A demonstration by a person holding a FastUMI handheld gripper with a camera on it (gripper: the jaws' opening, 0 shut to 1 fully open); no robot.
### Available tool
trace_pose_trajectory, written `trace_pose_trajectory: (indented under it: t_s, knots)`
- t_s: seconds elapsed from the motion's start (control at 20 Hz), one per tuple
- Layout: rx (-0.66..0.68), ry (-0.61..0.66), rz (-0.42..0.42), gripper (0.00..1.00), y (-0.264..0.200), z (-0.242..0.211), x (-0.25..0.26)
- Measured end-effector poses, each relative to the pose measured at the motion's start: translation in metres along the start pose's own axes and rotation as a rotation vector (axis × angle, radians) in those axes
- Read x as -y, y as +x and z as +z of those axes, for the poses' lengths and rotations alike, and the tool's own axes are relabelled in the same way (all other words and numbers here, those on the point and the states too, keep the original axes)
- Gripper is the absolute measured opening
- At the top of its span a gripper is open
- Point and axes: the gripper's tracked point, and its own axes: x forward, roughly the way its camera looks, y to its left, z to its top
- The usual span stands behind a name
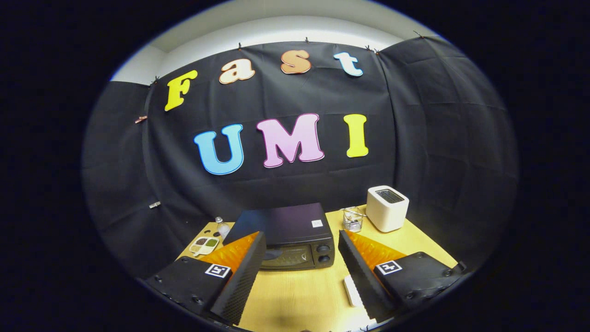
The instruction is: Open the toaster oven, put the food inside, and close the toaster oven door.
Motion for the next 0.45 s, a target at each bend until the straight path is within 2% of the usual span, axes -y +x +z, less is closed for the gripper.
trace_pose_trajectory:
  t_s: [0.45]
  knots:
    - [0.051,-0.010,-0.016,0.98,0.023,0.026,0.007]
